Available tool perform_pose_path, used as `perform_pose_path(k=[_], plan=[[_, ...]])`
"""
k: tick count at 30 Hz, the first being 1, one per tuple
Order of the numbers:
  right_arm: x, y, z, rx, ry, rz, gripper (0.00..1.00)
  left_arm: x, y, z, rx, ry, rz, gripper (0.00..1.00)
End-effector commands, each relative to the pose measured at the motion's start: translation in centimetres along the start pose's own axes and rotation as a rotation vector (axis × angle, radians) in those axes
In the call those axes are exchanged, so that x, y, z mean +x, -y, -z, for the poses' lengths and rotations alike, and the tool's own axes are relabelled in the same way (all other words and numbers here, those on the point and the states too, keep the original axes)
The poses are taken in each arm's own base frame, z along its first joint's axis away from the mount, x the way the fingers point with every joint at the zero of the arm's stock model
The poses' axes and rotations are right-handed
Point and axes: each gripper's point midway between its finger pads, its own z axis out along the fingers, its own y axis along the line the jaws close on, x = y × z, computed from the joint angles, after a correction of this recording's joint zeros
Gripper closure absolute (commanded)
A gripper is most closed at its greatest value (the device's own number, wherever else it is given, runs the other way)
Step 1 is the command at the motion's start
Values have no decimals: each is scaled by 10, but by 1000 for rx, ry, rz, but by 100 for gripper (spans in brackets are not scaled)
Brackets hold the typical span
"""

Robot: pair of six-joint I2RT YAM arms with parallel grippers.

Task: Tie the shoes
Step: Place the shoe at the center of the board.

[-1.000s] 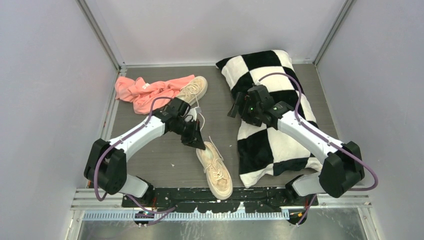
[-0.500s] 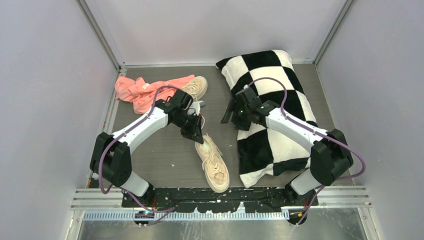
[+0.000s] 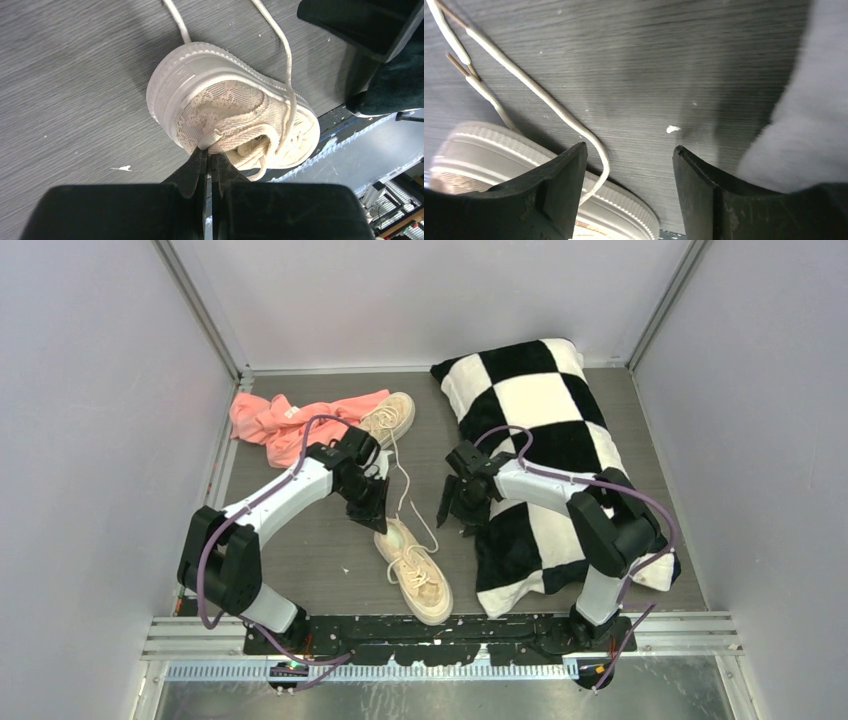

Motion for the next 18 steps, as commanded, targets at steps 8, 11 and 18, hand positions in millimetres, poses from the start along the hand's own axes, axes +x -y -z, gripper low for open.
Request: perform_pose_path(k=[8,11,18], plan=[[16,-24,1,35,76,322,31,8,-3,9,9,15,-11,99],[16,-34,0,4,129,435,30,8,-2,7,21,10,-14,100],[-13,-43,-9,85,222,577,37,1,5,7,46,10,-14,100]])
